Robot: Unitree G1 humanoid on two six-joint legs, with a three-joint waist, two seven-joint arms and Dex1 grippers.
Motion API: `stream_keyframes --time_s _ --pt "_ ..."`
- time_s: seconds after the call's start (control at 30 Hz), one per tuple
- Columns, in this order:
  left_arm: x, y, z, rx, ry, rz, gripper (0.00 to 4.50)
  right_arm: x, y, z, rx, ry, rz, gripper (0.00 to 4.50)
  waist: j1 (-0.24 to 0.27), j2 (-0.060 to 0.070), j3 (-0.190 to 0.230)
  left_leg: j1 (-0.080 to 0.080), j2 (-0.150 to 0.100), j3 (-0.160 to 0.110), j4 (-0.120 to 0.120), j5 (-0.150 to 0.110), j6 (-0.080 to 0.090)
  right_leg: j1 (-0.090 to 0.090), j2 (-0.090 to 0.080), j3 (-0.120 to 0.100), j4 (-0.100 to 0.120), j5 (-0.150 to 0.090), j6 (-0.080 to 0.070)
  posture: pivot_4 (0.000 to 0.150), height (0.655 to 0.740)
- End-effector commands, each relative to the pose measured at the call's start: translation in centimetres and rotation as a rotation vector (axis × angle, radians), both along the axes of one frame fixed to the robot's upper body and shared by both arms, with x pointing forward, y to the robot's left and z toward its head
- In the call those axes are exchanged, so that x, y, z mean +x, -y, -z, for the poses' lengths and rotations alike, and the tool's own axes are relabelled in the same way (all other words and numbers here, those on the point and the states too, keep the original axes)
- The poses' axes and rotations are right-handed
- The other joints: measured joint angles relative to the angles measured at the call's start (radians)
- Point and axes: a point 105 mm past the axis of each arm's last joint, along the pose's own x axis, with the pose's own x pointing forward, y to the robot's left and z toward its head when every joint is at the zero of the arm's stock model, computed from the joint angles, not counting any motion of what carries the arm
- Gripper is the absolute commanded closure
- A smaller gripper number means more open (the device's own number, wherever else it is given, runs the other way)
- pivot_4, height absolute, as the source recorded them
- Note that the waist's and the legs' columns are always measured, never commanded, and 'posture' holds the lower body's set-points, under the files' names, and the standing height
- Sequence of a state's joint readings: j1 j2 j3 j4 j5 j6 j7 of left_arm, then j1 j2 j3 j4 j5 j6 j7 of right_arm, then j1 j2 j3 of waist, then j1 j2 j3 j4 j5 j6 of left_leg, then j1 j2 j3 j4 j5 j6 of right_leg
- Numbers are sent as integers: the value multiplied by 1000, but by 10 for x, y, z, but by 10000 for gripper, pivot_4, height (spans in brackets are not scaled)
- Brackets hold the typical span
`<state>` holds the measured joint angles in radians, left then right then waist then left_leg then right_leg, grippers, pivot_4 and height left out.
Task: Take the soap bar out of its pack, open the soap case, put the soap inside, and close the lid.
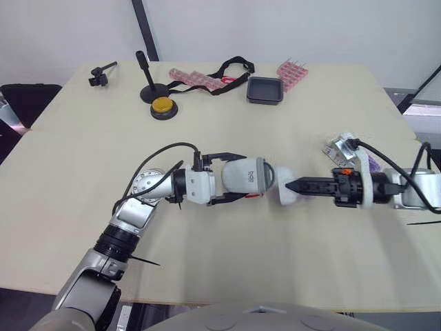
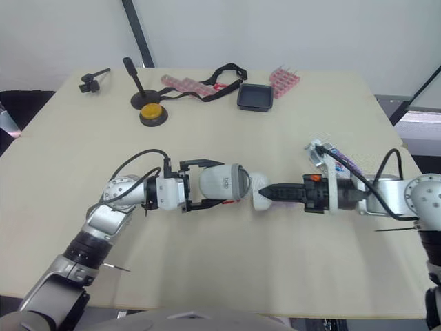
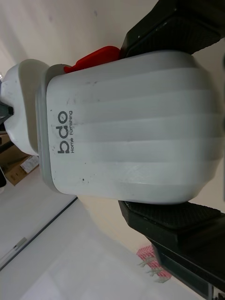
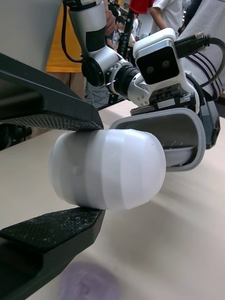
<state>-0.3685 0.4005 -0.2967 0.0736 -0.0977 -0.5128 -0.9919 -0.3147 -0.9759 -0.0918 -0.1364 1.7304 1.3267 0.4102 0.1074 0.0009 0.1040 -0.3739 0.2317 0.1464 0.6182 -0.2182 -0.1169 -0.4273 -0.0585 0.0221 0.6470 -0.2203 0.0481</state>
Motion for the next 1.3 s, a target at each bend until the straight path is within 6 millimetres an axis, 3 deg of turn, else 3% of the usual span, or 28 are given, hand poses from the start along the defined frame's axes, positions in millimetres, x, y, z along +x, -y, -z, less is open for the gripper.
stream_keyframes --time_s 0.03,0.2,0.3,0.5,0.83,1.27,1.3 --pt "-1 -4 -8 -24 15 4 10195 4 29 -9 -120 50 48 25311 1 0 0 0 0 0 0 0 0 0 0 0 0 0 0 1500 7291" --pt "0 -5 -6 -17 5 1 10195 17 65 -7 -445 160 85 25311 1 -1 1 0 0 0 0 0 0 1 0 0 0 0 0 1500 7291" --pt "0 -4 -6 -17 3 4 10195 20 84 -2 -715 279 -16 25311 0 -1 1 0 0 0 0 0 0 1 0 0 0 0 0 1500 7291" --pt "2 -3 -7 -19 -3 1 10195 25 88 17 -985 426 -257 25311 -5 -1 1 0 1 0 1 -2 4 1 0 0 1 -1 -2 1500 7291" --pt "-7 -6 2 27 -112 47 10195 41 94 37 -1114 485 -394 25311 -7 -1 1 0 1 0 3 -3 7 -1 -1 0 4 -3 -5 1500 7291" --pt "-5 -9 8 59 -123 27 10195 49 91 43 -1092 504 -396 25311 -12 0 1 0 2 0 5 -4 10 -1 -1 0 6 -3 -5 1500 7291" --pt "-4 -9 9 61 -122 24 10195 48 92 44 -1088 500 -403 20312 -12 0 1 0 2 0 5 -4 10 -1 -1 0 6 -3 -5 1500 7291"
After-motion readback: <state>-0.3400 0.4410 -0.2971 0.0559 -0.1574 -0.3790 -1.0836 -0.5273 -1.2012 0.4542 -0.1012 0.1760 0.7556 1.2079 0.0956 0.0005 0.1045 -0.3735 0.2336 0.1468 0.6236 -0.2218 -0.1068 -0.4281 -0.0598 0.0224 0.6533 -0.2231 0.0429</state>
